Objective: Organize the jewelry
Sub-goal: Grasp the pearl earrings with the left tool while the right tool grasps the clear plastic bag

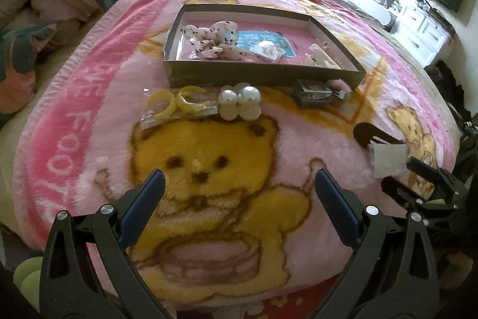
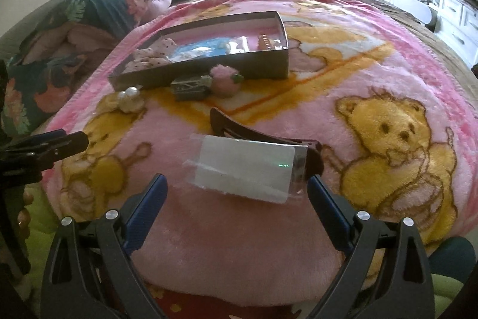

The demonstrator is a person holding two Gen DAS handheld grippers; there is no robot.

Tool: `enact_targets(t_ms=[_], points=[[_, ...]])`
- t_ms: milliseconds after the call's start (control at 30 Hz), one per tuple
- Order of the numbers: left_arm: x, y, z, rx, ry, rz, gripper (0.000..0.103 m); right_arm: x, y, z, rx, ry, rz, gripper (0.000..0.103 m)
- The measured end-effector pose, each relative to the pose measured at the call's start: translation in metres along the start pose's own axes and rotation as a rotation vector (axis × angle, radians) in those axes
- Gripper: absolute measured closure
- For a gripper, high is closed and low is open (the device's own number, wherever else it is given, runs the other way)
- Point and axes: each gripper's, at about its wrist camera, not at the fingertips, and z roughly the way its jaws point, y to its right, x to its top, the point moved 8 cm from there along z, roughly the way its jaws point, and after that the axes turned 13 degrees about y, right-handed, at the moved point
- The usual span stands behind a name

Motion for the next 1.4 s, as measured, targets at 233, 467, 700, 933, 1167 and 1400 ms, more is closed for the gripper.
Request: enact_targets(t_ms=[233, 467, 700, 933, 1167, 1400], points=[[0.003, 0.002, 0.024, -0.043, -0.035, -0.074, 0.009, -0.002, -0.005, 0.017, -0.021, 0.002, -0.021, 0.009], [0.010, 0.005, 0.050, -0.069, -0.054, -0.150, 0.018, 0.001, -0.002, 0.026, -0.065, 0.019, -0.061, 0.015], [0.021, 0.005, 0.069, -0.035, -0.045, -0.190, 0.031, 0.003, 0.004, 0.027, -0.064, 0.037, -0.068, 0.017], [0.030, 0.003, 0.083, -0.001, -0.046, -0.215, 0.038, 0.011, 0.008, 0.018, -0.030, 0.056, -0.005, 0.017], [0.033, 0.001, 0.091, 0.051, -0.042, -0.191, 0.066, 0.017, 0.005, 0.005, 0.001, 0.074, -0.004, 0.017], [0.029, 0.010, 0.078, -0.016, -0.047, -0.173, 0.066, 0.027, 0.008, -0.007, 0.010, 0.102, 0.012, 0.017]])
